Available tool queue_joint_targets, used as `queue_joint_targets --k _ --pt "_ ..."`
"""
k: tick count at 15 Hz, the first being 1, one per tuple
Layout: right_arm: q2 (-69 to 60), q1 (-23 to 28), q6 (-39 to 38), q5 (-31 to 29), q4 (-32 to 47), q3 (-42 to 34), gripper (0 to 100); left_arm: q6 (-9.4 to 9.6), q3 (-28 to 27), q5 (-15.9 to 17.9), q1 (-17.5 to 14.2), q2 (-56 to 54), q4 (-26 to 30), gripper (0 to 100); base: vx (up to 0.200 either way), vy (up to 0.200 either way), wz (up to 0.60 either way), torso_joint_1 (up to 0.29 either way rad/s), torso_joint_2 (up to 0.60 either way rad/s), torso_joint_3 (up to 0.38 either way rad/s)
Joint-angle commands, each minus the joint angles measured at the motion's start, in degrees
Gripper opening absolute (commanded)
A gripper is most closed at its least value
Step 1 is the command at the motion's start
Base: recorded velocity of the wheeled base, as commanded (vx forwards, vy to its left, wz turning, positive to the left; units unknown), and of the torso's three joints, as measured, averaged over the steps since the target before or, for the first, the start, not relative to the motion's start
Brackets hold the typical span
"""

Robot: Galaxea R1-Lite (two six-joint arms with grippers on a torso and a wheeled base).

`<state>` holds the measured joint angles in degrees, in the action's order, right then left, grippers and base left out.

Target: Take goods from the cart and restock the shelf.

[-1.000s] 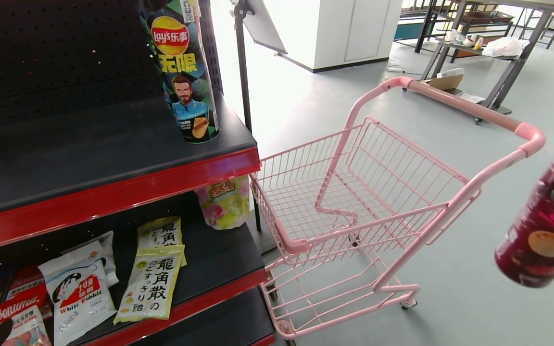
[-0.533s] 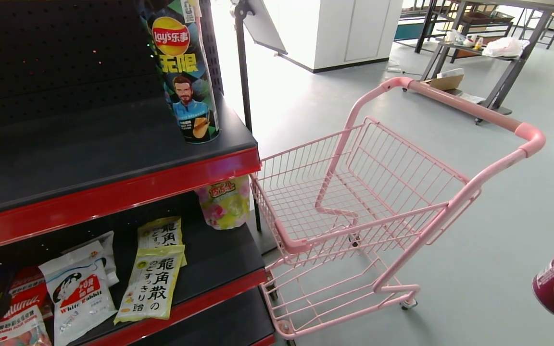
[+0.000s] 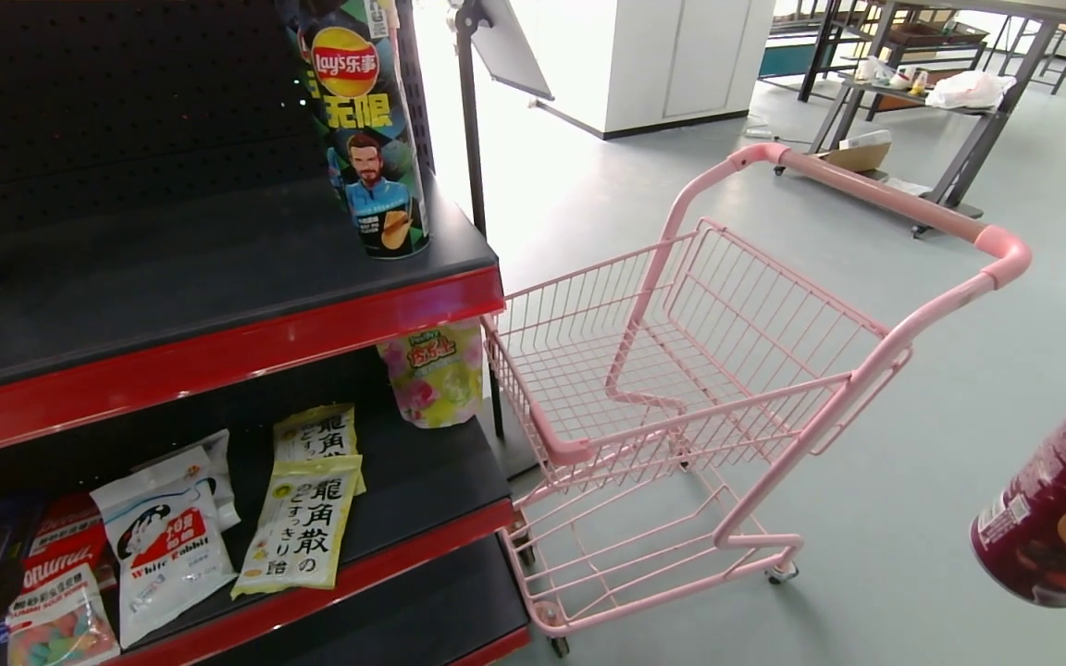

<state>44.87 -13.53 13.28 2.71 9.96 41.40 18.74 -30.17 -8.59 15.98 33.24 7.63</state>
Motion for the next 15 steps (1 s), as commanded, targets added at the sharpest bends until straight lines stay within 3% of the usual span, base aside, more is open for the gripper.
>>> queue_joint_targets --k 1,3,8,15 --pt "4.87 -0.09 1.84 1.78 -0.12 1.14 0 -0.02 -0.06 -0.02 0.01 -0.02 0.02 100 -0.200 0.000 0.00 -0.007 0.00 0.002" --pt "6.10 -0.79 3.69 2.13 -0.47 1.58 0 0.07 0.03 -0.02 0.01 -0.11 0.02 100 -0.200 0.000 0.00 0.000 0.00 0.002" --pt "7.69 -1.06 4.92 2.13 -5.04 -0.18 0 0.16 -0.06 0.24 0.01 -0.81 -0.07 100 0.000 0.000 0.00 0.000 0.00 0.000" --pt "8.92 -2.03 5.01 2.13 -5.13 1.14 0 0.16 0.11 0.24 0.01 -0.99 -0.07 100 0.000 0.000 0.00 0.131 -0.43 -0.300"
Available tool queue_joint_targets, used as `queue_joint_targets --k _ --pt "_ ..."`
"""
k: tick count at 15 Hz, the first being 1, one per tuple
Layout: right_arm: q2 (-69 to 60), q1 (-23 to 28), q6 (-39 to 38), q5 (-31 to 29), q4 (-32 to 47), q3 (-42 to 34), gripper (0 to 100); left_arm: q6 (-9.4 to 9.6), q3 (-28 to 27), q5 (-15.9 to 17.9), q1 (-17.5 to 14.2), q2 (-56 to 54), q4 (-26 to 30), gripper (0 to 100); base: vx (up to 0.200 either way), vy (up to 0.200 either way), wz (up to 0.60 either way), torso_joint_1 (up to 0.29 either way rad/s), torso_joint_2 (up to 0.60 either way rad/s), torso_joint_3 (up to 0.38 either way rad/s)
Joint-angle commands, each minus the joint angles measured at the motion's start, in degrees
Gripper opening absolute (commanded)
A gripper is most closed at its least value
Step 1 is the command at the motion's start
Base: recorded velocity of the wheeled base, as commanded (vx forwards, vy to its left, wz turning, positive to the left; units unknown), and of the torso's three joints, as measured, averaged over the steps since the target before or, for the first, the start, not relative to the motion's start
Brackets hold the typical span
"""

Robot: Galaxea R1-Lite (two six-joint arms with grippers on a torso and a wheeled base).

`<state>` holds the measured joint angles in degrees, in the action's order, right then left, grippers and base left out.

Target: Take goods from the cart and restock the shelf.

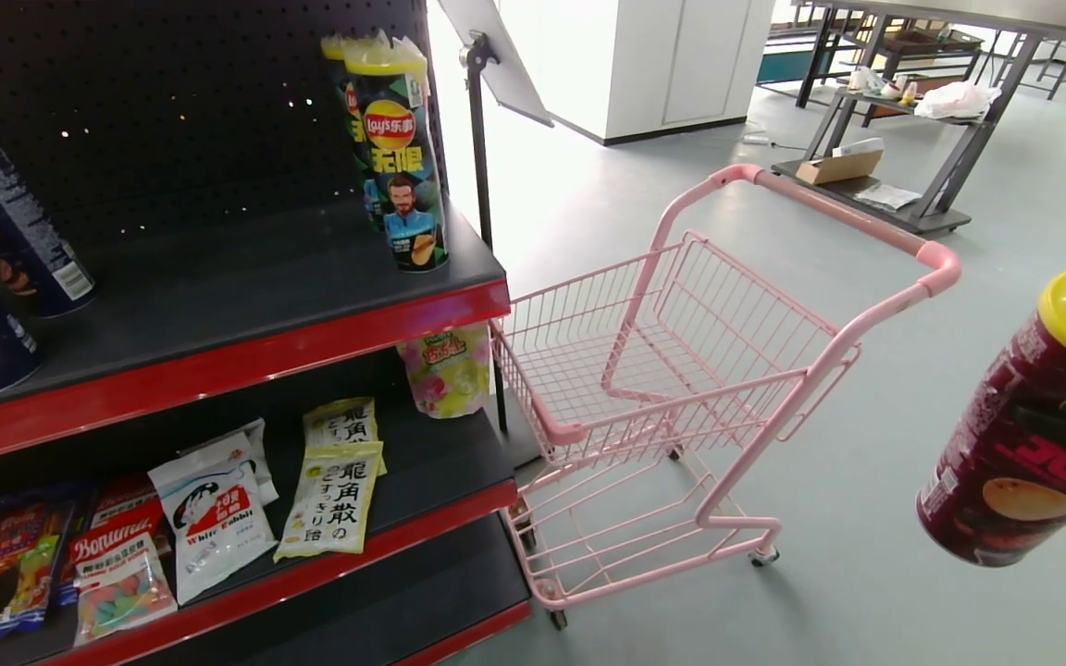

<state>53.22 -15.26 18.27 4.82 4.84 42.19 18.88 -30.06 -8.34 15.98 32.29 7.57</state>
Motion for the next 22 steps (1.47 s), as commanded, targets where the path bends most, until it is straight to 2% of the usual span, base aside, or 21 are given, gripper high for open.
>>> queue_joint_targets --k 1,7,12,22 --pt "0.83 -0.29 0.01 0.02 -0.01 0.61 0 0.01 -0.08 -0.01 0.01 -0.04 -0.01 100 0.000 0.000 0.00 0.203 -0.57 -0.383" --pt "1.80 -0.29 0.01 0.02 -0.09 1.31 0 0.01 0.00 -0.01 0.01 0.14 -0.01 100 0.000 0.000 0.00 0.203 -0.56 -0.360" --pt "2.06 -0.29 0.80 -0.07 -0.01 0.61 0 -0.07 0.79 0.08 0.01 0.14 -0.01 100 0.000 0.000 0.00 0.141 -0.34 -0.213" --pt "2.50 -0.29 1.41 -0.07 -0.01 0.08 0 -0.07 0.44 -0.01 0.01 0.31 -0.10 100 0.000 0.000 0.60 0.008 -0.01 -0.002"
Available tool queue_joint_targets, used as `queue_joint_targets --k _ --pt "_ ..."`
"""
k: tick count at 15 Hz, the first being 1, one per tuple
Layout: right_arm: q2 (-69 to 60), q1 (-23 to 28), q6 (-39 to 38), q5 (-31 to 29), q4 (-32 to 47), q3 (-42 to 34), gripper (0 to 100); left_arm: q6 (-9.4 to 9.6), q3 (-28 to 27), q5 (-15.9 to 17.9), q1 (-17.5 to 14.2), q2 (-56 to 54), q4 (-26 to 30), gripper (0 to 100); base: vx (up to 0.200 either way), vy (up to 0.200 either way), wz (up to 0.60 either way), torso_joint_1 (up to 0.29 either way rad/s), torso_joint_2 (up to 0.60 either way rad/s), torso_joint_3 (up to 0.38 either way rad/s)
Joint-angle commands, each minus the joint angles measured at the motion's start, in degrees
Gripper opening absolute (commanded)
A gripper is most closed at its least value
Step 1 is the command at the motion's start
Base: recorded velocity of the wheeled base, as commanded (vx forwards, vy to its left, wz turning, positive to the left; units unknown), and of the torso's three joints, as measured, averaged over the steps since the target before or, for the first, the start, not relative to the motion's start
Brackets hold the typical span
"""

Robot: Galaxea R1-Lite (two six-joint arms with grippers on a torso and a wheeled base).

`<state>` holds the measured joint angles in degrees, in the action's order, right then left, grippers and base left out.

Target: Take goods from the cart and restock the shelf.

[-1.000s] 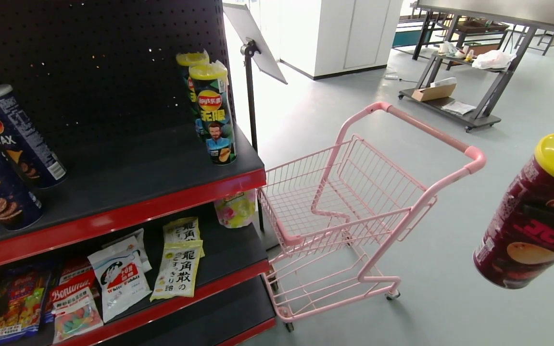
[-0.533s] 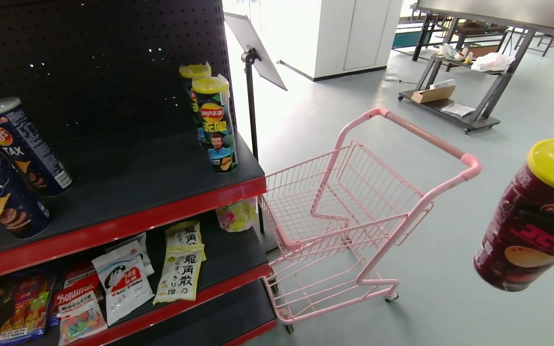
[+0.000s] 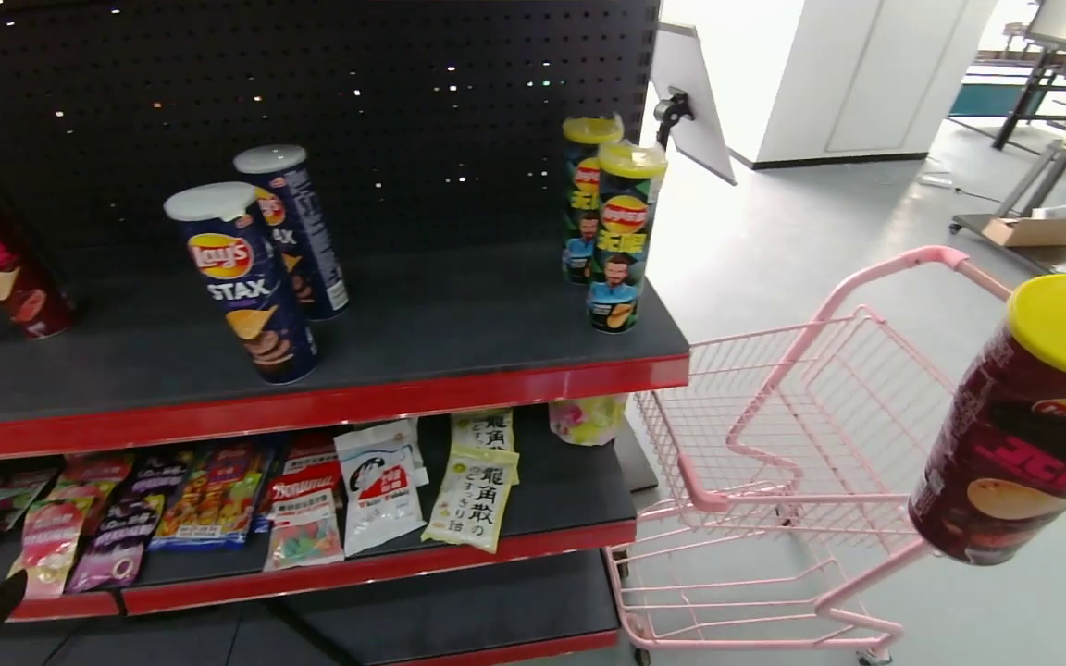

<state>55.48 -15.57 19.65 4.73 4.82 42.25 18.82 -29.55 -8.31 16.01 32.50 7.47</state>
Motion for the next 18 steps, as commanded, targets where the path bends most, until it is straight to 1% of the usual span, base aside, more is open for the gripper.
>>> queue_joint_targets --k 1,5,7,8,9,10,11,12,13,14,16,18 --pt "0.24 0.01 0.04 0.02 0.02 -0.24 0 -0.01 -0.07 -0.04 -0.01 0.11 0.00 100 0.000 0.000 0.60 0.002 0.00 -0.002" --pt "-0.46 -0.17 -0.58 0.54 -0.07 -1.30 0 0.07 0.02 -0.21 -0.01 0.11 0.00 100 0.000 0.000 0.00 0.000 0.00 0.000" --pt "0.42 -1.66 -1.55 3.44 -1.65 -1.47 0 0.07 0.02 -0.21 -0.01 0.11 0.00 100 0.000 0.000 0.00 0.000 0.00 0.000" --pt "1.83 -2.10 -2.60 4.50 -3.67 -1.47 0 -0.01 0.02 -0.21 -0.01 -0.07 0.00 100 0.000 0.000 0.00 0.000 0.00 0.000" --pt "2.09 -2.36 -2.69 4.59 -4.73 -1.47 0 -0.01 0.02 -0.30 -0.01 -0.07 0.00 100 0.000 0.000 0.00 0.000 0.00 0.000" --pt "1.74 -4.03 -2.78 5.38 -4.90 -1.74 0 -0.01 0.11 -0.30 -0.01 -0.07 0.00 100 0.000 0.000 0.00 0.000 0.00 0.000" --pt "1.39 -5.26 -3.22 7.22 -4.99 -2.26 0 -0.01 0.11 -0.30 -0.01 -0.16 0.00 100 0.000 0.000 0.00 0.000 0.00 0.000" --pt "0.95 -6.05 -3.92 11.44 -5.17 -3.49 0 -0.01 0.11 -0.30 -0.01 -0.16 0.00 100 0.000 0.000 0.00 0.000 0.00 0.000" --pt "0.07 -6.23 -3.39 17.86 -5.25 -5.95 0 -0.01 0.11 -0.30 -0.01 -0.07 0.00 100 0.000 0.000 0.00 0.000 0.00 0.000" --pt "-1.16 -6.23 -3.13 19.97 -5.17 -7.27 0 -0.01 0.11 -0.30 -0.01 -0.16 0.00 100 0.000 0.000 0.00 0.000 0.00 0.000" --pt "-1.69 -6.14 -2.60 20.14 -5.17 -8.06 0 -0.01 0.11 -0.30 -0.01 -0.16 0.00 100 0.000 0.200 0.00 0.005 0.00 0.005" --pt "-1.34 -6.05 -3.39 19.97 -5.34 -7.18 0 -0.01 0.28 -0.30 -0.01 -0.24 0.00 100 0.000 0.200 0.00 -0.007 0.00 0.002"
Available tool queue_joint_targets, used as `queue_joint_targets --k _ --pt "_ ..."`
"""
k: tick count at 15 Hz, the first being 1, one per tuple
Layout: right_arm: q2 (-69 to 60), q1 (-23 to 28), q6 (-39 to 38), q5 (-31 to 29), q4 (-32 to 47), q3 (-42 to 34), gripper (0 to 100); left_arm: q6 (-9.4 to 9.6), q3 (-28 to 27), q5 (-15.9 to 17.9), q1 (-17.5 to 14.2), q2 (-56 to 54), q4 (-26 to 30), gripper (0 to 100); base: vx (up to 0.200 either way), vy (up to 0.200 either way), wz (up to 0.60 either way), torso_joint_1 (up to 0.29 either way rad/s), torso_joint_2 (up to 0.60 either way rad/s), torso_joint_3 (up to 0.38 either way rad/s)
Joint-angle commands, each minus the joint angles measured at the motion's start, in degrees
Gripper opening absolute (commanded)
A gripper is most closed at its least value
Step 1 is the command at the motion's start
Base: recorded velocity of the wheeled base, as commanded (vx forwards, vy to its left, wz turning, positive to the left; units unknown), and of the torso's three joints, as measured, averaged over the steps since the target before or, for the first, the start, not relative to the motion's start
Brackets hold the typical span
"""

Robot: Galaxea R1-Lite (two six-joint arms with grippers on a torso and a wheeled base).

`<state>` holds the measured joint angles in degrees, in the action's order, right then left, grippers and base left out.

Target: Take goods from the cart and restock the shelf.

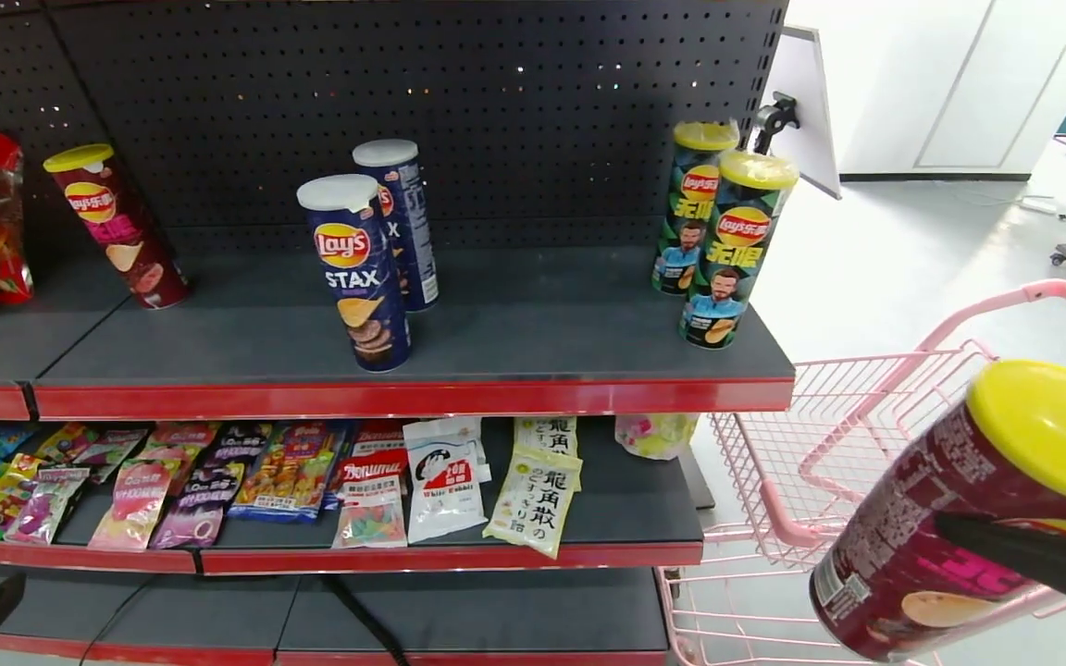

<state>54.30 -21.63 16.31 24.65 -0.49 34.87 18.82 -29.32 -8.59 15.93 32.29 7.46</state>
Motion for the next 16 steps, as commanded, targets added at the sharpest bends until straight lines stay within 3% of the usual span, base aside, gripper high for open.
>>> queue_joint_targets --k 1,16 --pt "-0.07 -0.08 -1.02 0.31 -0.13 0.29 0 -0.01 0.05 -0.02 0.06 -0.04 0.10 100 0.000 0.200 0.00 0.007 0.00 0.002" --pt "-3.94 -0.26 -1.63 0.49 0.22 -0.94 0 0.16 0.05 -0.19 -0.02 -0.74 0.10 100 0.000 0.200 0.00 0.004 0.00 0.002"
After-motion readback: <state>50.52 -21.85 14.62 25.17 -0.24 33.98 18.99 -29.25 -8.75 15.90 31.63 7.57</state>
